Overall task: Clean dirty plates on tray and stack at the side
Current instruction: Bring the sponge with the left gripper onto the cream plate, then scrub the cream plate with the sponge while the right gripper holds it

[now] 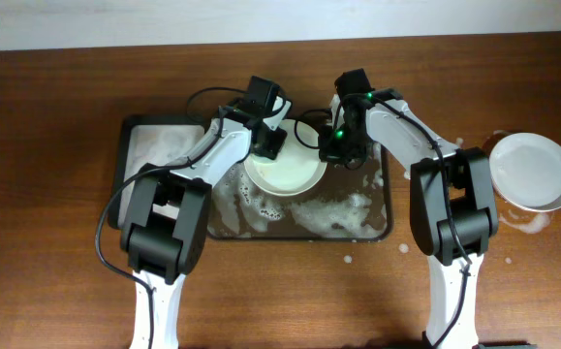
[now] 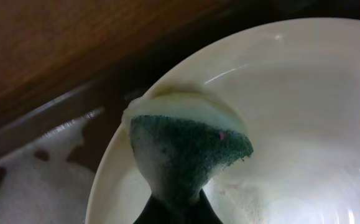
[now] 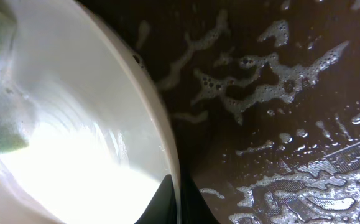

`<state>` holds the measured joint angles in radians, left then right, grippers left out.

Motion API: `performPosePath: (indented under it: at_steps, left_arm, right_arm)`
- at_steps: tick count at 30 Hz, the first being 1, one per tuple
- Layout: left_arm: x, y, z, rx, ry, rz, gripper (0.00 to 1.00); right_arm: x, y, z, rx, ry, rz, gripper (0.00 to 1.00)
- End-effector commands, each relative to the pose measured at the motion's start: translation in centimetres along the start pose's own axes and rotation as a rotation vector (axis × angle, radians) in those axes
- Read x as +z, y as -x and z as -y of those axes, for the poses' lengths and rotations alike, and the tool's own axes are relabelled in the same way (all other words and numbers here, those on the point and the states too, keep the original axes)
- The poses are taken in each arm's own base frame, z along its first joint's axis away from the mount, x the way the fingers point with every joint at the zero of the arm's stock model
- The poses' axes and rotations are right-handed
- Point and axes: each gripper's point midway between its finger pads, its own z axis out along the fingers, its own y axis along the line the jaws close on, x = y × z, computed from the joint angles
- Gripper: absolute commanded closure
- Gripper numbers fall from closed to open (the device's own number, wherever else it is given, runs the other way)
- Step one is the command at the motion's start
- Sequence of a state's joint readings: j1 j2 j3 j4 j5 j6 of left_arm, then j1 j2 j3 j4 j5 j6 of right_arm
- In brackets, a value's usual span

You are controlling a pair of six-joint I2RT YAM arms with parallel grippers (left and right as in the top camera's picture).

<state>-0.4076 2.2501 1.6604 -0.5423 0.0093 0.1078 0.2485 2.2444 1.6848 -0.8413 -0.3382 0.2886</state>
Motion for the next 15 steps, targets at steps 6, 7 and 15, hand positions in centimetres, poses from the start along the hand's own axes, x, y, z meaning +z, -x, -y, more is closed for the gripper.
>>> performPosePath:
  at_steps: [6, 7, 15]
  left_arm:
    - [3.0, -9.7, -0.2, 0.016, 0.018, -0.360, 1.00]
    - [2.4, -11.2, 0.0, 0.017, 0.010, -0.425, 1.00]
    - [-0.9, -14.8, 5.8, 0.204, -0.407, -0.553, 1.00]
  right_arm:
    - [0.6, -0.4, 0.6, 0.008, -0.019, -0.018, 0.96]
    - [0.6, -0.4, 0.6, 0.008, -0.019, -0.018, 0.96]
    - [0.6, -0.4, 0.6, 0.008, -0.019, -0.018, 0.96]
